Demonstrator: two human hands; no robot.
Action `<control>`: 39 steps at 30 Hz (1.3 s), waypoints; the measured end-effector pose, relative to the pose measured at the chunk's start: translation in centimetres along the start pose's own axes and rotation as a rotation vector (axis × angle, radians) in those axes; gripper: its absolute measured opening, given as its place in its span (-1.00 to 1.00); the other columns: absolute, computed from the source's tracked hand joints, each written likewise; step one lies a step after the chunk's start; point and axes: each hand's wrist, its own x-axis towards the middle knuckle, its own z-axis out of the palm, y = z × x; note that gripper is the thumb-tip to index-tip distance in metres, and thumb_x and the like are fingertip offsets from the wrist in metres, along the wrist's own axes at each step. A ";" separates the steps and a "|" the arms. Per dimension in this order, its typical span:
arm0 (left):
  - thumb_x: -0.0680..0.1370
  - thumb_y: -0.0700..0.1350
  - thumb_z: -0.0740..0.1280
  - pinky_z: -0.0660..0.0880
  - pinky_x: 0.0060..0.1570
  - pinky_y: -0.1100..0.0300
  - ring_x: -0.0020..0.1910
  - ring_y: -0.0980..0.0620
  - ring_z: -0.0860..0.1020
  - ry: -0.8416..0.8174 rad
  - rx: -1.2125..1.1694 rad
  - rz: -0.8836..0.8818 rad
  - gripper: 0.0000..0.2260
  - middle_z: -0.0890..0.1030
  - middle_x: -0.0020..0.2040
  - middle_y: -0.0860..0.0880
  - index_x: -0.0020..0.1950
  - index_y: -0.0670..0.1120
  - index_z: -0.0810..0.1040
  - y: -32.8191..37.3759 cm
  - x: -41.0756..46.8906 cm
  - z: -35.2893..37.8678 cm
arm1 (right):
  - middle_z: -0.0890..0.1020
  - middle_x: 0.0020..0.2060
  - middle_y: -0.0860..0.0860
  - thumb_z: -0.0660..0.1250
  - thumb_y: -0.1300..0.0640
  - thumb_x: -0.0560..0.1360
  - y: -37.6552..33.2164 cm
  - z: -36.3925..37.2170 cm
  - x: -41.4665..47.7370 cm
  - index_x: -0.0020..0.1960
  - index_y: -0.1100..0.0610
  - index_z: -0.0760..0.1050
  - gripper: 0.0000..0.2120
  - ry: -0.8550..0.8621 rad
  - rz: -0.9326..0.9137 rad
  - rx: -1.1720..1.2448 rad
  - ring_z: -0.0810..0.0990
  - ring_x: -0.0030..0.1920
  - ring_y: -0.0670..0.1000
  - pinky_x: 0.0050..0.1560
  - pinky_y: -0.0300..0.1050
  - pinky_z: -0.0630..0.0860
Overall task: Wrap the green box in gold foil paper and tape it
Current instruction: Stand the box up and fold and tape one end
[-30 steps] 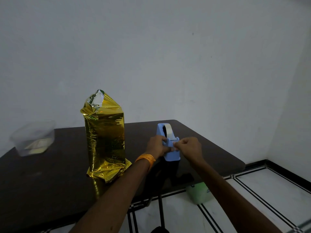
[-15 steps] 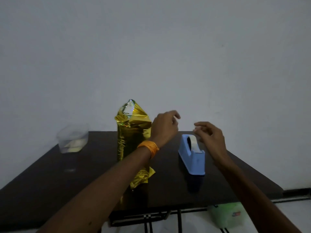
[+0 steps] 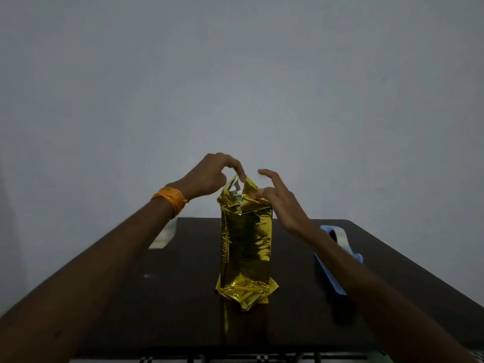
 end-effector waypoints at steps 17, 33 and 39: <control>0.41 -0.29 0.47 0.48 0.15 0.09 0.15 0.09 0.49 0.041 -0.043 -0.003 -0.82 0.62 0.15 -0.01 -0.32 -0.03 0.61 -1.4 2.3 1.1 | 0.51 0.15 -0.33 0.06 -0.23 0.57 2.1 2.0 -1.4 0.47 -0.25 0.20 -0.53 0.103 -0.010 0.141 0.57 0.20 -0.13 0.28 0.06 0.53; 0.59 -0.19 0.34 0.56 0.16 -0.02 0.19 -0.05 0.56 0.320 -0.874 -0.506 -0.93 0.62 0.12 -0.10 -0.01 -0.09 0.62 -4.2 -5.1 6.8 | 0.57 0.10 -0.17 0.07 -0.28 0.55 1.5 1.9 -1.3 0.43 -0.30 0.21 -0.55 0.090 0.040 0.117 0.55 0.24 0.01 0.31 0.23 0.48; 0.59 -0.11 0.34 0.50 0.17 -0.06 0.20 -0.07 0.56 0.183 -0.877 -0.489 -0.88 0.64 0.11 -0.12 0.04 -0.09 0.65 -3.6 -4.2 7.5 | 0.60 0.07 -0.14 0.08 -0.28 0.56 1.3 1.7 -1.4 0.43 -0.30 0.22 -0.56 0.090 0.044 0.119 0.59 0.19 -0.02 0.30 0.22 0.49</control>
